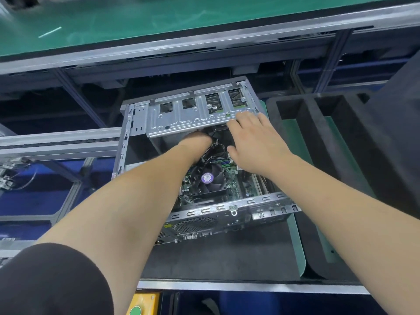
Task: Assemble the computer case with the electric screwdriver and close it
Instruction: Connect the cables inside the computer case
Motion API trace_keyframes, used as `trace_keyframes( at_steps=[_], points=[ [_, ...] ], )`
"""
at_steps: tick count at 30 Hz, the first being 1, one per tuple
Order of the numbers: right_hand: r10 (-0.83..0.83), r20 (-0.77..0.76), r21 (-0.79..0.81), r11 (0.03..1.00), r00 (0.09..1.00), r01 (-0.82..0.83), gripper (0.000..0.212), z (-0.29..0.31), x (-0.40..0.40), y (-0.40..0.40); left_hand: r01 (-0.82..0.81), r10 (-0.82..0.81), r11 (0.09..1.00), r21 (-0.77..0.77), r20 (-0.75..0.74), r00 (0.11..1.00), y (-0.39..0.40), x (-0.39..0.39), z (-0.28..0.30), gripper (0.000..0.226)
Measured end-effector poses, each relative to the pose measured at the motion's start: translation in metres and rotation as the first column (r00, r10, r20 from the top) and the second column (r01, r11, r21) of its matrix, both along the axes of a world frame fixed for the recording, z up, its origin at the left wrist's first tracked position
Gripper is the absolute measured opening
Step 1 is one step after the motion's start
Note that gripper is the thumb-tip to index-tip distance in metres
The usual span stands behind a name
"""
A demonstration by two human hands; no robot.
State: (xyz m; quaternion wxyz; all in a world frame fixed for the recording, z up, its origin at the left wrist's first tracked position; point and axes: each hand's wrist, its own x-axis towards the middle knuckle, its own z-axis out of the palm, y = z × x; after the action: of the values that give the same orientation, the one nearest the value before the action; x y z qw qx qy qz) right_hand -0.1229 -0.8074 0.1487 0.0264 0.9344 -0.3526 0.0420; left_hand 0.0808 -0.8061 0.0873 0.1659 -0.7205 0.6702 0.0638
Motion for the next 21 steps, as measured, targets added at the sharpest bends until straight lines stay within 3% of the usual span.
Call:
trace_keyframes(
  at_steps=[7, 10, 21],
  points=[
    [-0.006, 0.022, 0.022, 1.0, 1.0, 0.005, 0.055, 0.0, 0.0, 0.0, -0.028, 0.028, 1.0, -0.006, -0.067, 0.997, -0.003, 0.013, -0.004, 0.012],
    [-0.008, 0.036, 0.036, 0.999, 0.999, 0.007, 0.055, 0.002, -0.001, 0.0, -0.113, 0.111, 0.993, -0.013, -0.12, 0.987, 0.001, 0.013, -0.001, 0.03],
    [-0.03, 0.057, 0.065, 0.998, 0.998, 0.027, 0.055, -0.002, 0.0, -0.003, -0.238, 0.244, 0.969, 0.07, -0.098, 0.965, -0.002, 0.006, 0.001, 0.023]
  ],
)
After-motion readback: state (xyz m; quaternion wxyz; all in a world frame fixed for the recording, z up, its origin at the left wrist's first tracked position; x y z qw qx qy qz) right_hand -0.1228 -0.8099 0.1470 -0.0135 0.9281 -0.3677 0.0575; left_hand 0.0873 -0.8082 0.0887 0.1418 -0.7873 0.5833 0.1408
